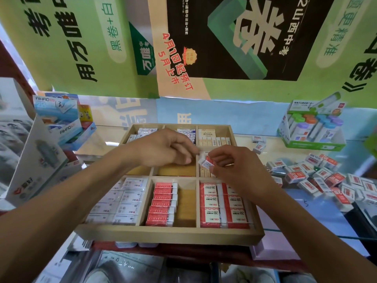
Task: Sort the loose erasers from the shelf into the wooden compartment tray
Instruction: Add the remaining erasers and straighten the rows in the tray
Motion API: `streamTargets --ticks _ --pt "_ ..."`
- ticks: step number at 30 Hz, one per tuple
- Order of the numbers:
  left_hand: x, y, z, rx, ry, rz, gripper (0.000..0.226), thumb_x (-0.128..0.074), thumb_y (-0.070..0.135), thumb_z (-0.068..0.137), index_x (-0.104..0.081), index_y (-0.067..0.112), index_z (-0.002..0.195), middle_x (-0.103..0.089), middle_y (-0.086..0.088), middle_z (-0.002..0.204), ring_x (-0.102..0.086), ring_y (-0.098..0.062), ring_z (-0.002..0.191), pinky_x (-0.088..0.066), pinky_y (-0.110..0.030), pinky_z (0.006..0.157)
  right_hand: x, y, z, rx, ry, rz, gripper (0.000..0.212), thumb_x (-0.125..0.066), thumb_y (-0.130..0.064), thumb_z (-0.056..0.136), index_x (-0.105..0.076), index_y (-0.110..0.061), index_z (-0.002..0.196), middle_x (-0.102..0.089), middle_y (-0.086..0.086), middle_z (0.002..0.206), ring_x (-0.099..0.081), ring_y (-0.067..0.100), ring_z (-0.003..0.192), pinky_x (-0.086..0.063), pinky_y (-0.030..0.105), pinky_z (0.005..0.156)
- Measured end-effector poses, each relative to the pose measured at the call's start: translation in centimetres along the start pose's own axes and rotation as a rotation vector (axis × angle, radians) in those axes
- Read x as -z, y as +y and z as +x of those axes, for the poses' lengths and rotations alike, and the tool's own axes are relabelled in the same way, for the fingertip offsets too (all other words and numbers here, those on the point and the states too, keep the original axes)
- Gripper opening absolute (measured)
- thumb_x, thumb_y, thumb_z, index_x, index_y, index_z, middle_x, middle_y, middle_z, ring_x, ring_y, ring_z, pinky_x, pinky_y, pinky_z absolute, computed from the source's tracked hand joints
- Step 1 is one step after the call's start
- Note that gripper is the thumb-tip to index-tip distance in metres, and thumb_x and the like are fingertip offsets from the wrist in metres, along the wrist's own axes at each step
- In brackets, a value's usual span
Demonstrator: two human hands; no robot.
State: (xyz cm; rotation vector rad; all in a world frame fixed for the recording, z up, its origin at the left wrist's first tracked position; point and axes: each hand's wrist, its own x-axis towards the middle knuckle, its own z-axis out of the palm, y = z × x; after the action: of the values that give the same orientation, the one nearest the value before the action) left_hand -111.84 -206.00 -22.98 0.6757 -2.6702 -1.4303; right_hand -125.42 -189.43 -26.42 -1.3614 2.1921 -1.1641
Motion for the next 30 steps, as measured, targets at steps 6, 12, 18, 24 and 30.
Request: streamTargets --ticks 6,12,18,24,30 --pt "-1.7 0.7 -0.6 -0.066 0.118 -0.138 0.018 -0.076 0.006 0.079 -0.072 0.012 0.096 -0.074 -0.007 0.09 -0.069 -0.012 0.081 -0.054 -0.025 0.082 0.1 -0.7 -0.2 -0.004 -0.015 0.248 0.017 -0.077 -0.018 0.079 -0.07 -0.026 0.092 -0.072 -0.013 0.085 -0.066 -0.005 0.078 -0.047 0.005 0.061" --pt "-0.4 -0.4 -1.1 -0.028 0.212 -0.204 0.018 -0.074 -0.002 0.078 -0.07 0.009 0.09 -0.072 -0.019 0.093 -0.065 -0.015 0.082 -0.051 -0.031 0.086 0.3 -0.1 -0.2 -0.039 0.041 0.266 0.018 -0.076 -0.018 0.08 -0.071 -0.025 0.095 -0.071 -0.012 0.088 -0.065 -0.006 0.078 -0.046 0.004 0.062" --pt "1.5 -2.2 -1.4 -0.043 0.233 -0.081 0.027 -0.071 -0.009 0.077 -0.071 0.015 0.089 -0.074 -0.009 0.084 -0.068 -0.017 0.087 -0.049 -0.031 0.088 0.7 0.3 -0.2 -0.04 0.052 0.164 0.01 -0.069 -0.026 0.086 -0.069 -0.033 0.093 -0.07 -0.018 0.086 -0.064 -0.009 0.079 -0.047 0.006 0.06" --pt "0.4 -3.1 0.0 -0.087 0.166 0.399 0.04 -0.061 -0.006 0.083 -0.074 0.029 0.1 -0.073 0.007 0.101 -0.066 -0.007 0.096 -0.051 -0.033 0.092 0.5 0.2 -0.5 0.01 0.044 0.063 0.009 -0.065 -0.025 0.088 -0.066 -0.034 0.092 -0.064 -0.024 0.087 -0.061 -0.013 0.077 -0.042 -0.001 0.06" --pt "-0.8 -2.1 0.8 -0.119 0.181 0.673 0.052 -0.052 0.0 0.085 -0.067 0.038 0.119 -0.066 0.012 0.123 -0.059 -0.013 0.115 -0.046 -0.031 0.099 0.4 0.3 -0.6 0.017 0.053 0.002 0.01 -0.063 -0.029 0.09 -0.065 -0.036 0.096 -0.061 -0.023 0.091 -0.06 -0.01 0.078 -0.045 0.003 0.056"
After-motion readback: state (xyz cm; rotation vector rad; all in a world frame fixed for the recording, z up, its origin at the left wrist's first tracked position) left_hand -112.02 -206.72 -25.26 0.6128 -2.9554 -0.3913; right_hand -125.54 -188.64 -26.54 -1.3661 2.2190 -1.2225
